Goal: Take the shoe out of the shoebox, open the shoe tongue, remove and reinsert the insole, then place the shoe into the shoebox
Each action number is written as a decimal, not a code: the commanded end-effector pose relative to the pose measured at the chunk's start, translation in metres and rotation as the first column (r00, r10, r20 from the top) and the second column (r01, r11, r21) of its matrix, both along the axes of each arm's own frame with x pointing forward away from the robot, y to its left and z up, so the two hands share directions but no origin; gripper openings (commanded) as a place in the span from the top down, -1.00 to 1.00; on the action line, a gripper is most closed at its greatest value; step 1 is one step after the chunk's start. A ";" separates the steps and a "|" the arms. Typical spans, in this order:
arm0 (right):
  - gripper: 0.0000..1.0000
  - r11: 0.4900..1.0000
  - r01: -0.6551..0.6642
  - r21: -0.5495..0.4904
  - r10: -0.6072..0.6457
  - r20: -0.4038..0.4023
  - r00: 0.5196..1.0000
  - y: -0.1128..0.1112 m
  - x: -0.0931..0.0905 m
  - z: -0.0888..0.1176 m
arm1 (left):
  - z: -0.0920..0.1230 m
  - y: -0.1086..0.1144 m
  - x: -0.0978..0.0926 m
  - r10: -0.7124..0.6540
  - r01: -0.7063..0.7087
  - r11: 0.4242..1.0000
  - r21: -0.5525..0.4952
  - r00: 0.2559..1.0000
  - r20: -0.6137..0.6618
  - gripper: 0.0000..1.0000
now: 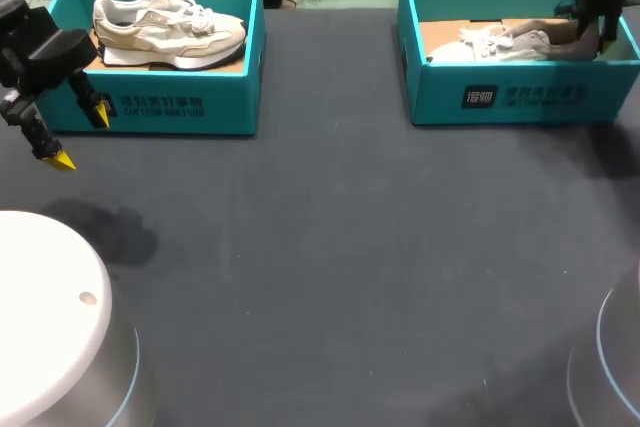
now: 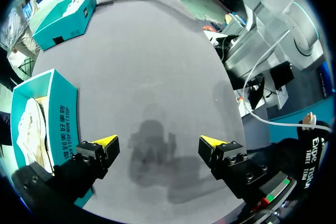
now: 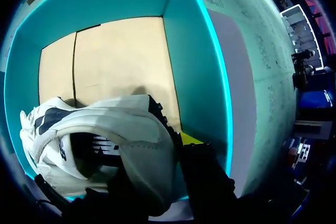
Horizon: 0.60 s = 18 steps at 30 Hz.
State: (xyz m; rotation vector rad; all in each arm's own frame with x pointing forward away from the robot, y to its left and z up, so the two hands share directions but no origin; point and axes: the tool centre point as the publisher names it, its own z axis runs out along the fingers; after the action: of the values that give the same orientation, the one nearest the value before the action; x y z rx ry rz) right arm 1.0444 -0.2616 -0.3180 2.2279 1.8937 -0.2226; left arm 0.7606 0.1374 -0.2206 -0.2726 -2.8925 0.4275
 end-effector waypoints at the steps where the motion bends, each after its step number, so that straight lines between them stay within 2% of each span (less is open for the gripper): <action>1: 1.00 1.000 0.002 0.009 -0.002 -0.015 1.000 0.002 0.006 -0.006 | 0.000 0.000 -0.001 -0.001 0.001 1.000 0.002 1.000 0.002 -1.00; 18: 1.00 0.999 0.014 0.041 -0.011 -0.054 0.999 0.005 0.010 -0.032 | 0.000 0.000 -0.001 -0.001 0.001 1.000 0.002 1.000 0.002 -1.00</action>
State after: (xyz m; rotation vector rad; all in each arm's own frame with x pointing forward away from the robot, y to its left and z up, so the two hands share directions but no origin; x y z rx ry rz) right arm 1.0491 -0.2548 -0.3454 2.2761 1.9210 -0.2502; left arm 0.7606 0.1374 -0.2205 -0.2726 -2.8925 0.4275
